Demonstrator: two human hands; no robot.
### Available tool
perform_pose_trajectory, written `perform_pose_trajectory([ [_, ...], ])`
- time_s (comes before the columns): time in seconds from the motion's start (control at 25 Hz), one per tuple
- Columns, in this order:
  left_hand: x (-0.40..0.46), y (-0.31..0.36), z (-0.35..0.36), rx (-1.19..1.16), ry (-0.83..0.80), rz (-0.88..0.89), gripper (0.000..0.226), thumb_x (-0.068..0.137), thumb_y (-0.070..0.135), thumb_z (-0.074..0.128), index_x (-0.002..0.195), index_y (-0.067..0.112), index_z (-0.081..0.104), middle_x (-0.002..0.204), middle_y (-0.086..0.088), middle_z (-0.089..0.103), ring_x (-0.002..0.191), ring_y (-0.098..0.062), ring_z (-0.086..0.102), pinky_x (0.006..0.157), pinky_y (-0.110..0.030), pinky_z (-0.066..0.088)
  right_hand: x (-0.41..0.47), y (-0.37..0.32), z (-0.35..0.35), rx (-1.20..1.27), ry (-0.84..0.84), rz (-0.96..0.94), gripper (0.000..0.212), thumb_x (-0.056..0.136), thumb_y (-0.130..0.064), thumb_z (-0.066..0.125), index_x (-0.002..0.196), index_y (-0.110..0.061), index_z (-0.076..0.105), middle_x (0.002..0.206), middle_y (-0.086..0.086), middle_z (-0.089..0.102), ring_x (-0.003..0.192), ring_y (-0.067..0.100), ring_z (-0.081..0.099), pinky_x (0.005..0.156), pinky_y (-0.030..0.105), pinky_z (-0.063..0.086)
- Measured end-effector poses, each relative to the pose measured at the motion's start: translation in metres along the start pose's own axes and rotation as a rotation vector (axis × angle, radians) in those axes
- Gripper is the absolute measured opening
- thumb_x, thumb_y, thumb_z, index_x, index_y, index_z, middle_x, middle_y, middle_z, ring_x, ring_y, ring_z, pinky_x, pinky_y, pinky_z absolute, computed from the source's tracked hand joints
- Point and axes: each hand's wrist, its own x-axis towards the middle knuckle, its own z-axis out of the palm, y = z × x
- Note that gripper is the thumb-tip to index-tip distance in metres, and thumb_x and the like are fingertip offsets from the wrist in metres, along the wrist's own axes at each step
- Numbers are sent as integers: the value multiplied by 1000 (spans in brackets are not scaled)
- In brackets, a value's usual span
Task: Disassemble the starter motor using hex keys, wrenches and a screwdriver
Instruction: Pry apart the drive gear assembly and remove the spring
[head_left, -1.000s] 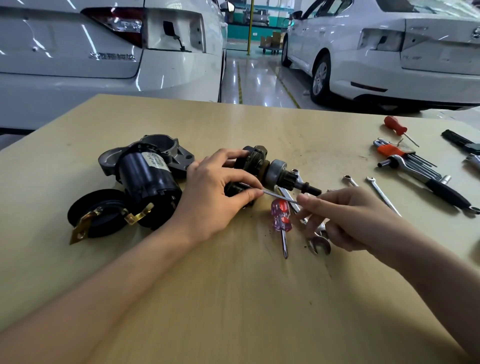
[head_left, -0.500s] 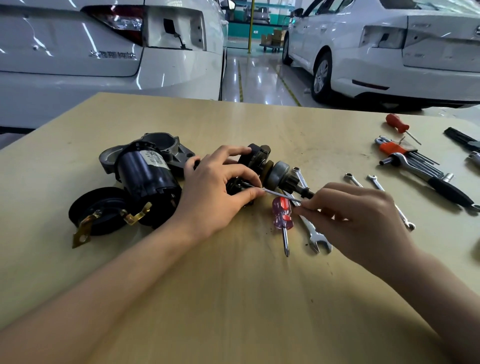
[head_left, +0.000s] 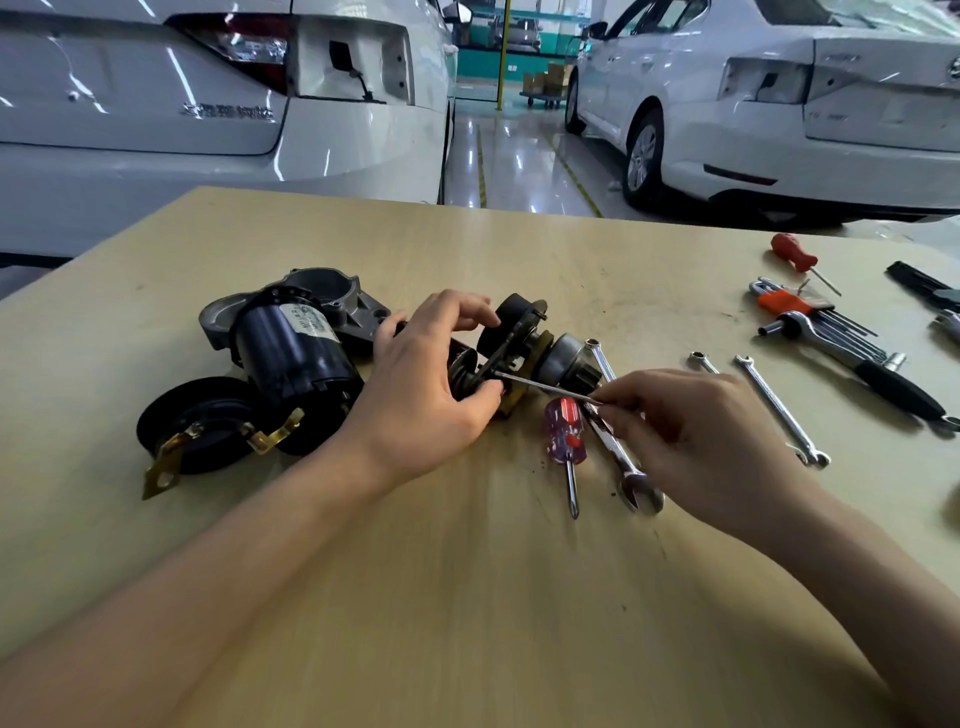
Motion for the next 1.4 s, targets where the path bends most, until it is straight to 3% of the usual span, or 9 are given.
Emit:
perform_pose_trajectory([
  [0.16, -4, 1, 1, 119, -9, -17, 25, 79, 17, 61, 100, 16, 48, 140, 2, 34, 137, -11, 24, 116, -49, 17, 1, 0, -2, 17, 45, 53, 13, 83, -6, 68, 82, -19, 72, 55, -20, 56, 55, 4, 53, 52, 7, 35],
  [0.24, -6, 1, 1, 153, -7, -7, 21, 81, 13, 64, 98, 13, 50, 142, -4, 33, 136, -4, 19, 117, -50, 15, 1, 1, -2, 72, 70, 125, 13, 86, -8, 66, 81, -19, 69, 57, -10, 63, 47, 6, 51, 47, 8, 34],
  [0.4, -8, 0, 2, 154, 23, 23, 14, 82, 13, 66, 92, 10, 56, 141, -8, 37, 138, -18, 29, 115, -53, 20, 6, -2, -5, 709, 58, 381, 15, 98, -3, 45, 96, -13, 56, 63, 10, 68, 36, 12, 42, 39, 16, 35],
  [0.48, -9, 0, 3, 160, 39, 32, 11, 82, 12, 67, 89, 9, 59, 141, -10, 39, 135, -22, 36, 114, -54, 23, 7, -5, -1, 878, 48, 391, 31, 98, 2, 36, 110, -20, 55, 60, 10, 64, 36, 13, 37, 37, 19, 32],
  [0.6, -9, -1, 4, 172, 41, 56, 8, 80, 10, 67, 85, 8, 61, 140, -13, 43, 132, -26, 40, 111, -57, 26, 10, -14, 12, 719, 84, 289, 44, 97, 3, 34, 105, -28, 64, 60, 1, 58, 43, 8, 38, 42, 18, 31],
  [0.72, -8, -2, 3, 182, 35, 61, 8, 79, 14, 63, 83, 8, 60, 139, -13, 44, 131, -29, 41, 110, -56, 27, 21, -24, 28, 315, 12, 174, 31, 93, -6, 45, 98, -25, 69, 66, -5, 61, 54, 5, 52, 56, 23, 41],
  [0.8, -8, -2, 3, 187, 29, 59, 15, 77, 21, 57, 82, 7, 60, 139, -12, 45, 130, -28, 43, 110, -54, 28, 29, -34, 36, 137, -4, 118, 18, 90, -19, 55, 100, -23, 70, 66, -14, 54, 63, 5, 51, 61, 13, 38],
  [1.2, -7, -4, 3, 147, 39, 65, 18, 75, 23, 55, 78, 6, 62, 140, -10, 47, 128, -24, 45, 110, -53, 30, 45, -46, 35, 98, 92, 152, 9, 73, -23, 69, 68, -18, 74, 51, -4, 60, 49, 13, 54, 50, 27, 44],
  [1.4, -8, -1, 3, 88, 48, 32, 22, 82, 28, 48, 89, 10, 60, 134, -5, 47, 133, -11, 36, 113, -48, 25, 34, 10, -16, -11, 192, 345, 7, 69, -29, 74, 63, -26, 71, 46, -8, 58, 42, 3, 52, 41, 16, 36],
])
